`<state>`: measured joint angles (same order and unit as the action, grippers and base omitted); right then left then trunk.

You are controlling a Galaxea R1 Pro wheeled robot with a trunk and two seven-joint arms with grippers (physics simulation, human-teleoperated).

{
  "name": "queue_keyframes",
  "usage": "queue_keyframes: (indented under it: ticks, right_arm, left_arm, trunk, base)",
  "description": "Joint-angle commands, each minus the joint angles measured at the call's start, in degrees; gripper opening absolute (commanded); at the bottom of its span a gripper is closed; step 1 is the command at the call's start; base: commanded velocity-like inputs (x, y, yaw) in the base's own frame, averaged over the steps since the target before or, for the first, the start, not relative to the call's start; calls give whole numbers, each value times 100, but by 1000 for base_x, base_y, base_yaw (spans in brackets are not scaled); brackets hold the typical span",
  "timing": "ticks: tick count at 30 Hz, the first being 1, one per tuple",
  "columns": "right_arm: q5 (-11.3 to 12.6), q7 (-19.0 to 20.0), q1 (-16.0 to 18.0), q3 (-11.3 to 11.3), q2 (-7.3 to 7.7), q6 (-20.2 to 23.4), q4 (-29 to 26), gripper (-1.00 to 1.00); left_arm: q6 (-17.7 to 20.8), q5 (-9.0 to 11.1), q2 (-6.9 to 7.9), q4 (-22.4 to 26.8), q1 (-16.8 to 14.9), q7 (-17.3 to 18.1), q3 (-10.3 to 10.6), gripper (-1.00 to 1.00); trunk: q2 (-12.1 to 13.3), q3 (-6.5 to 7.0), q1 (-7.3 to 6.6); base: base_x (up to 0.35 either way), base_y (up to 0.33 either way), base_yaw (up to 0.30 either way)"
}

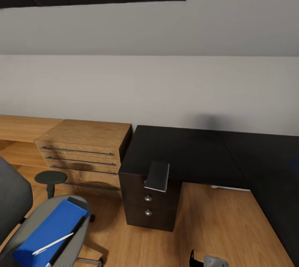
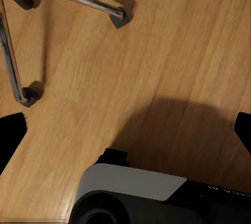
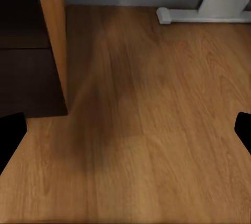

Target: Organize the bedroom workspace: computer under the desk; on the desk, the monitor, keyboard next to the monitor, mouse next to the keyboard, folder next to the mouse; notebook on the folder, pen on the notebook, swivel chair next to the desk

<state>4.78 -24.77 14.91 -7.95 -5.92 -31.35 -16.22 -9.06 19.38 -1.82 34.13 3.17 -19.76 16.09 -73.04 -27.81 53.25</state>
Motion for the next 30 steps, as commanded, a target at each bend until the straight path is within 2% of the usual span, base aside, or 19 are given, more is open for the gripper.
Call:
queue_keyframes:
  ticks: [1,14,15,16,19,24,27,28,30]
  right_arm:
    - [50,-28,4,-49,3,-20,3,100]
    - [46,-29,4,-45,15,-26,-2,100]
    - [44,-28,4,-43,51,-27,-3,100]
    - [42,-28,4,-42,167,-27,13,100]
    - [49,-30,4,-40,343,-121,301,100]
    - [49,-36,4,-37,365,-345,427,100]
    - [50,-36,4,-39,361,-437,445,100]
    - [50,-37,4,-40,362,-464,448,100]
    - [50,-37,4,-34,368,-571,452,100]
  left_arm:
    - [-25,62,5,6,-1,-37,36,100]
    - [-11,55,6,7,-1,-55,35,100]
    - [-4,62,6,7,-1,-64,25,100]
    - [12,69,12,-27,-1,-79,3,100]
    - [-2,75,54,-788,-1,-92,-33,100]
    - [-40,87,162,-1141,-1,-83,-54,100]
    - [-365,140,241,-1268,-1,-66,-149,100]
    - [-644,174,261,-1389,-1,-59,-191,100]
    - [-1753,246,287,-1892,-1,-50,-264,100]
  trunk:
    - [-3,-5,0]
    - [-3,-6,0]
    - [-3,-6,0]
    - [-3,-6,0]
    - [-3,-6,0]
    - [-3,-6,0]
    - [-3,-6,0]
    - [-3,-6,0]
    - [-3,-6,0]
  base:
    - [-24,0,222]
    - [-4,0,222]
    - [0,0,222]
    - [0,0,222]
    - [0,0,222]
    - [0,0,200]
    - [0,0,175]
    - [0,0,170]
    - [0,0,167]
